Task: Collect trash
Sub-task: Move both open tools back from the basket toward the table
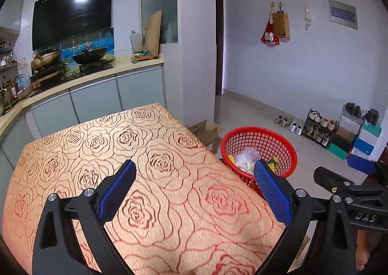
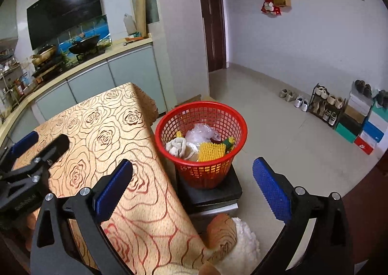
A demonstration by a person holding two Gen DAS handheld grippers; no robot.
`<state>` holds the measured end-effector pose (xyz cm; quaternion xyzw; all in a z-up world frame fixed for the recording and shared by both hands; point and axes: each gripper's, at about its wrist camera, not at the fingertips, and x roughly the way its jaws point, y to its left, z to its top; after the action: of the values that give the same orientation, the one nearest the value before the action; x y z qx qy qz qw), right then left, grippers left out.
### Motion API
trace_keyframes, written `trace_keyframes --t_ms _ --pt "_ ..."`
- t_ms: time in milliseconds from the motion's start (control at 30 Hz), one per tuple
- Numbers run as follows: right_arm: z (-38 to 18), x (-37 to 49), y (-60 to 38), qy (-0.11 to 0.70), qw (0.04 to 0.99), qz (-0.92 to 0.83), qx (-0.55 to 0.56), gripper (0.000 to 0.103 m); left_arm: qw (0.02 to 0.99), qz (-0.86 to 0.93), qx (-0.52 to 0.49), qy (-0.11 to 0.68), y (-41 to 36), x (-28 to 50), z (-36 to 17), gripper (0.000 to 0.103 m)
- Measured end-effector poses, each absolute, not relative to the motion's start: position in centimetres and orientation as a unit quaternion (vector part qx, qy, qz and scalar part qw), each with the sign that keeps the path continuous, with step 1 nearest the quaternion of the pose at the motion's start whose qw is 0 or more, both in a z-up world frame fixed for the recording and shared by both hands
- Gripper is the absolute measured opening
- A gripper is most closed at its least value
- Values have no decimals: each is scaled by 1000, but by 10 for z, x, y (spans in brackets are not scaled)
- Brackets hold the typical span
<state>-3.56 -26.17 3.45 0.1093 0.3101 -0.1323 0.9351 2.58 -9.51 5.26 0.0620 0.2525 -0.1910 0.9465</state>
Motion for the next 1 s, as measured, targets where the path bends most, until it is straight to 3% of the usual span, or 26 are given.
trace_keyframes --t_ms 1000 --pt "34 -83 -242 287 943 -141 99 96 948 -190 60 249 -79 -17 42 94"
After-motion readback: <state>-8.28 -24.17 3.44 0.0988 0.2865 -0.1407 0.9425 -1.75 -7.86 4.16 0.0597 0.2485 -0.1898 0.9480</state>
